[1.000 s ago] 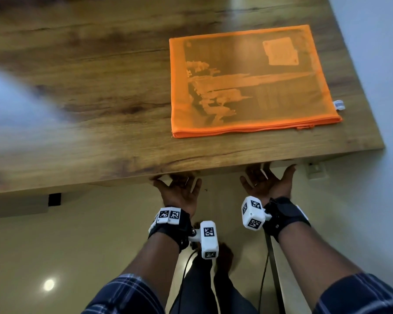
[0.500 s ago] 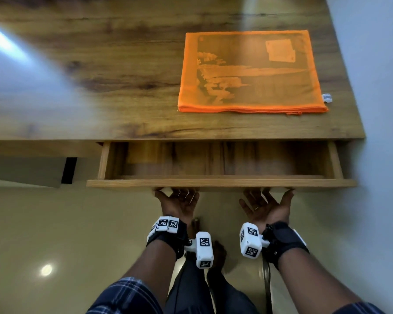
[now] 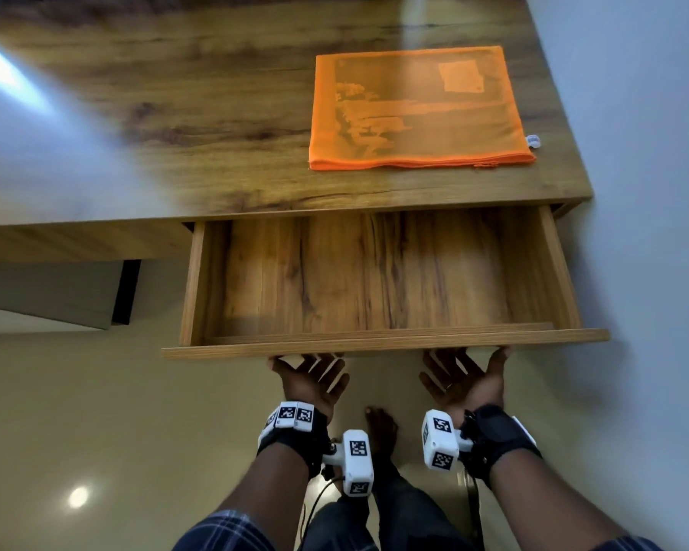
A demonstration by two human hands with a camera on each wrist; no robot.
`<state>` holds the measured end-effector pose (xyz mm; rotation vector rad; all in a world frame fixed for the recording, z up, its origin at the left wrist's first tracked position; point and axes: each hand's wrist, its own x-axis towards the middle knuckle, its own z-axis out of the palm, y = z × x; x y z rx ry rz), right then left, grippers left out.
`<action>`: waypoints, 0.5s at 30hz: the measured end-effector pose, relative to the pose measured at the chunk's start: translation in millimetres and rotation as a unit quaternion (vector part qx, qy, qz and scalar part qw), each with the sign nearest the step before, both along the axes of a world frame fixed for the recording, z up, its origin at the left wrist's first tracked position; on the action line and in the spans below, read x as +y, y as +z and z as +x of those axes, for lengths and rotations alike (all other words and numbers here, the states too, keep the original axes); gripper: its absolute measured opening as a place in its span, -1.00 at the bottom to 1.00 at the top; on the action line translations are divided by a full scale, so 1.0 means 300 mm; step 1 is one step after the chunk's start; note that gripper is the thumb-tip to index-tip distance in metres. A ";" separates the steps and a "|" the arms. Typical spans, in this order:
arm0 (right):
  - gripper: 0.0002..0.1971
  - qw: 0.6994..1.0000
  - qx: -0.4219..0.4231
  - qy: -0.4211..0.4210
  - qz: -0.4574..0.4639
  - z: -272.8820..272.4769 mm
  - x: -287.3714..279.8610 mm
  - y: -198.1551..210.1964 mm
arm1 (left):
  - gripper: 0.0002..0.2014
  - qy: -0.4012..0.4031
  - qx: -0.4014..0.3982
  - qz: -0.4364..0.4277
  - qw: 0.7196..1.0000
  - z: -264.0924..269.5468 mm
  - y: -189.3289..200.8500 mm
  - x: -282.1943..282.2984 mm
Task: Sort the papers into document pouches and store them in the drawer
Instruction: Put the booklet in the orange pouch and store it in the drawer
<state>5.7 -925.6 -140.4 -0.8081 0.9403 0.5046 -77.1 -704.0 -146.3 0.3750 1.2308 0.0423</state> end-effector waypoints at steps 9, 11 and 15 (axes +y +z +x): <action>-0.70 0.979 -0.048 -0.042 -0.196 -0.102 -0.037 0.161 | -0.68 -0.442 0.035 0.087 0.892 -0.097 0.217 -0.021; -0.72 0.967 -0.102 -0.056 -0.225 -0.122 -0.049 0.213 | -0.71 -0.503 -0.013 0.124 0.855 -0.087 0.294 -0.033; -0.76 0.961 -0.160 -0.071 -0.214 -0.128 -0.054 0.313 | -0.70 -0.531 -0.107 0.177 0.822 -0.039 0.442 -0.051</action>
